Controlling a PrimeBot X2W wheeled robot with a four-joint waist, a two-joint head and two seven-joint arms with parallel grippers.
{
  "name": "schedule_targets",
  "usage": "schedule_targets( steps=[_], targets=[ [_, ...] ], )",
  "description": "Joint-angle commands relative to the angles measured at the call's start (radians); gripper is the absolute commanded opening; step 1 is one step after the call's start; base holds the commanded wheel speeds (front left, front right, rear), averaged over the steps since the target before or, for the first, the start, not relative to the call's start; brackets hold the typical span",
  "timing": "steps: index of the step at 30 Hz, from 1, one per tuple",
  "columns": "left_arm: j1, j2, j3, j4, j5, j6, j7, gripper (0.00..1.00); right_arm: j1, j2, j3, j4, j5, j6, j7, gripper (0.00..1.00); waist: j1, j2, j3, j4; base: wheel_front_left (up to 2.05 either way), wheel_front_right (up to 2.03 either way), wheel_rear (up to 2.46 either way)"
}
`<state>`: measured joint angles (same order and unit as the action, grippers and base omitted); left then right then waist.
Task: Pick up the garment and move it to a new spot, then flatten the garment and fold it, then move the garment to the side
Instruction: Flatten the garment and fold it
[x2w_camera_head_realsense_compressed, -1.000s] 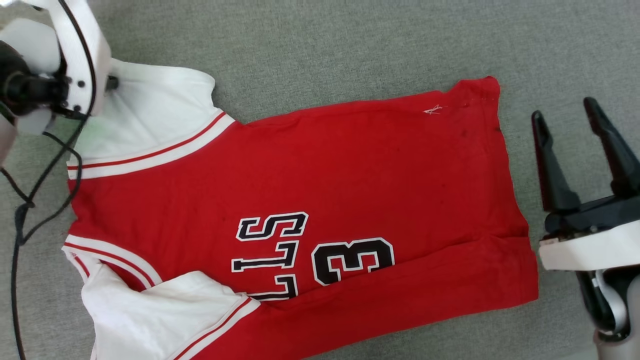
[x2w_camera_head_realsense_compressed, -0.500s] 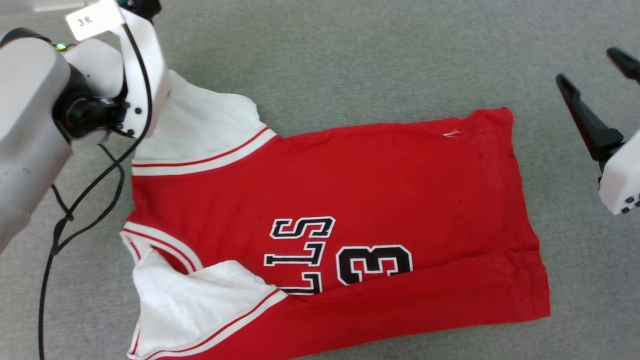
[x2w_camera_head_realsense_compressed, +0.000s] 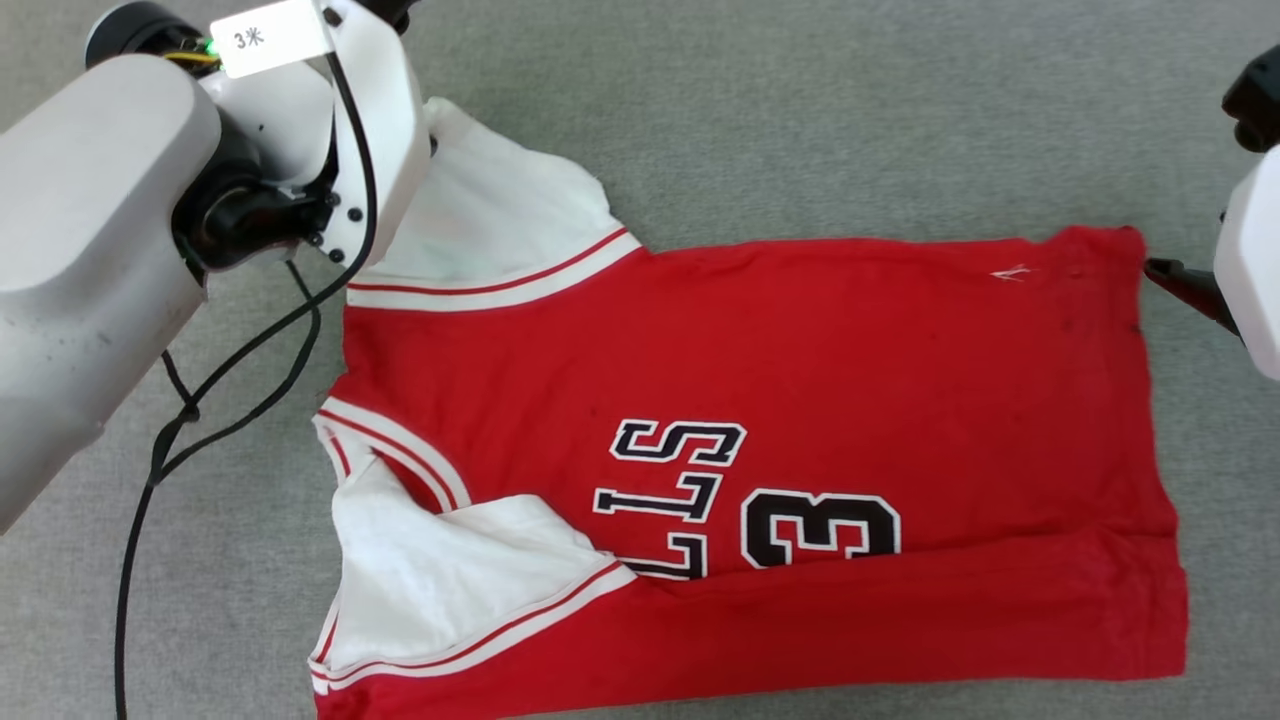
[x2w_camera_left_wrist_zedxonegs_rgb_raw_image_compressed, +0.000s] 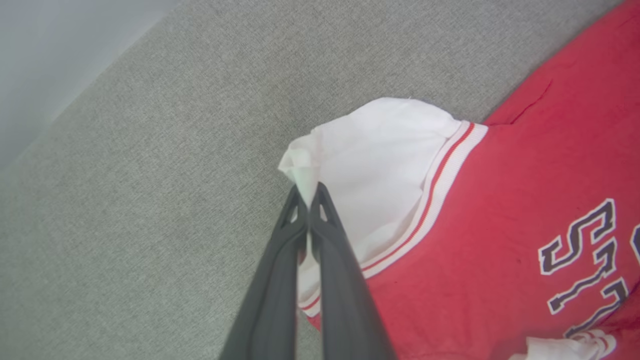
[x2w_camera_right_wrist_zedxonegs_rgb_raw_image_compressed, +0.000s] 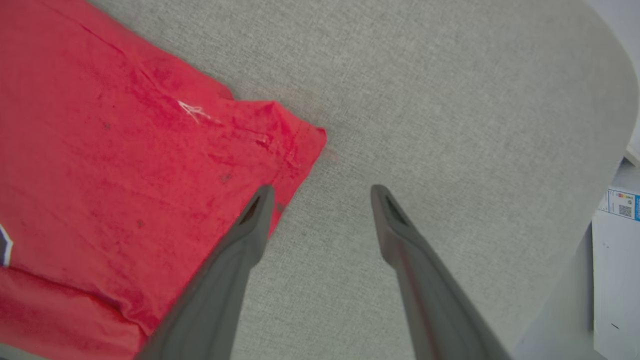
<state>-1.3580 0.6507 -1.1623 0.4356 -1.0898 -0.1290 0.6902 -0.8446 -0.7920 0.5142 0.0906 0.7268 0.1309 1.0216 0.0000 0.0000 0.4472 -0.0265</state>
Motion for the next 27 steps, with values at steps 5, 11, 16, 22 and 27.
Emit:
schedule_targets(
  steps=[5, 11, 16, 22, 27],
  targets=[
    [-0.041, -0.006, -0.020, -0.025, -0.004, 0.000, -0.019, 0.00, -0.057, 0.043, 0.034, 0.100, -0.002, -0.001, -0.006, 1.00, 0.0000, 0.0000, 0.054, 0.041, 0.00, 0.00, 0.00],
    [-0.064, -0.004, -0.040, -0.032, -0.010, 0.000, -0.040, 0.00, -0.042, 0.095, 0.096, 0.198, 0.001, 0.000, -0.045, 1.00, 0.0000, 0.0000, 0.084, 0.056, 0.00, 0.00, 0.00],
    [-0.063, 0.002, -0.057, -0.024, -0.016, 0.000, -0.053, 0.00, -0.010, 0.111, 0.154, 0.240, 0.029, 0.001, -0.097, 0.07, 0.0000, 0.0000, 0.080, 0.049, 0.00, 0.00, 0.00],
    [-0.029, 0.018, -0.078, -0.034, -0.025, 0.000, -0.094, 0.00, -0.043, 0.090, 0.124, 0.272, 0.050, -0.001, -0.224, 0.00, 0.0000, 0.0000, 0.014, 0.032, 0.00, 0.00, 0.00],
    [0.033, 0.040, -0.089, -0.065, -0.046, 0.000, -0.146, 0.00, 0.000, 0.058, 0.145, 0.255, 0.070, -0.001, -0.328, 0.00, 0.0000, 0.0000, -0.082, 0.036, 0.00, 0.00, 0.00]
  ],
)
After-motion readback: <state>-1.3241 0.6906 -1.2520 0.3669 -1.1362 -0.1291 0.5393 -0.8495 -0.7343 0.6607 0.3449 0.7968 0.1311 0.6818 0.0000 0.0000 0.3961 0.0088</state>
